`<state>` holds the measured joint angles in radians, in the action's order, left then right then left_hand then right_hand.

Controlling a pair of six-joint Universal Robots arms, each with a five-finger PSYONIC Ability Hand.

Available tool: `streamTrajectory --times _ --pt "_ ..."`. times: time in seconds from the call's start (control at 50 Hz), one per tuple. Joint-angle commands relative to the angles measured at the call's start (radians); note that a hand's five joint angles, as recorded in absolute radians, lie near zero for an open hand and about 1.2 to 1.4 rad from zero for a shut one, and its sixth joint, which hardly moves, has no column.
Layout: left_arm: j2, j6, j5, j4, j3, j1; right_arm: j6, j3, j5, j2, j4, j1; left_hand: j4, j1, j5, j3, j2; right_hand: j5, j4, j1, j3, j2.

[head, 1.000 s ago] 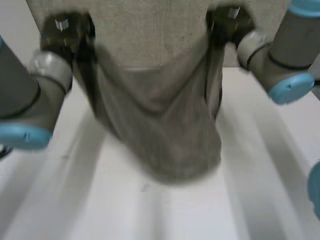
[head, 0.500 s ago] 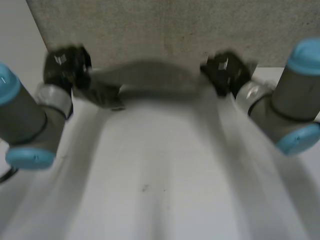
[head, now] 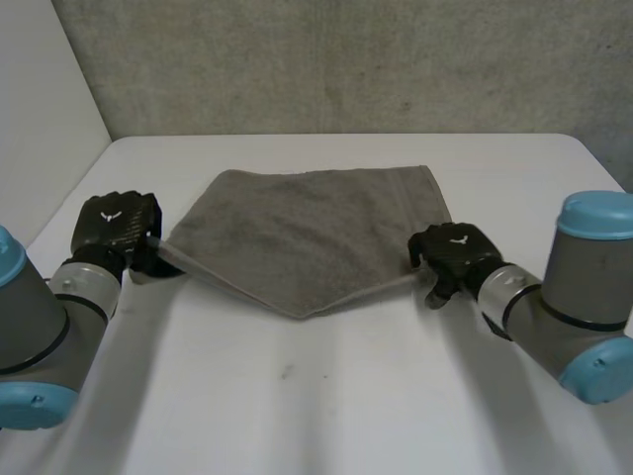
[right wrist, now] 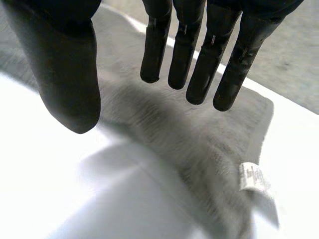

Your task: Fold the towel.

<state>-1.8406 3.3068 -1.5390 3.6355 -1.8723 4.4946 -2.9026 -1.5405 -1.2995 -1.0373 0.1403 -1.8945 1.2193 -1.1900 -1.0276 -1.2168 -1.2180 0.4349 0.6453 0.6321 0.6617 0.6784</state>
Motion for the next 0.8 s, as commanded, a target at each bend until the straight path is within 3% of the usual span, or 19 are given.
streamTrajectory --times 0.02,0.38,0.8 --pt "0.011 -0.016 -0.003 -0.002 -0.004 0.006 -0.053 -0.023 -0.004 -0.02 0.012 0.052 0.177 -0.206 -0.194 -0.18 -0.178 -0.014 -0.049 -0.036 -0.066 -0.083" --pt "0.012 -0.052 0.003 0.0 -0.021 0.032 0.088 -0.01 -0.009 0.016 -0.018 0.094 0.177 -0.206 -0.194 -0.18 -0.178 -0.061 -0.097 -0.083 -0.113 -0.13" --pt "0.012 -0.053 0.003 0.0 -0.021 0.041 0.074 0.039 -0.001 0.126 0.025 0.091 0.177 -0.206 -0.194 -0.18 -0.178 0.054 0.018 0.031 0.001 -0.015"
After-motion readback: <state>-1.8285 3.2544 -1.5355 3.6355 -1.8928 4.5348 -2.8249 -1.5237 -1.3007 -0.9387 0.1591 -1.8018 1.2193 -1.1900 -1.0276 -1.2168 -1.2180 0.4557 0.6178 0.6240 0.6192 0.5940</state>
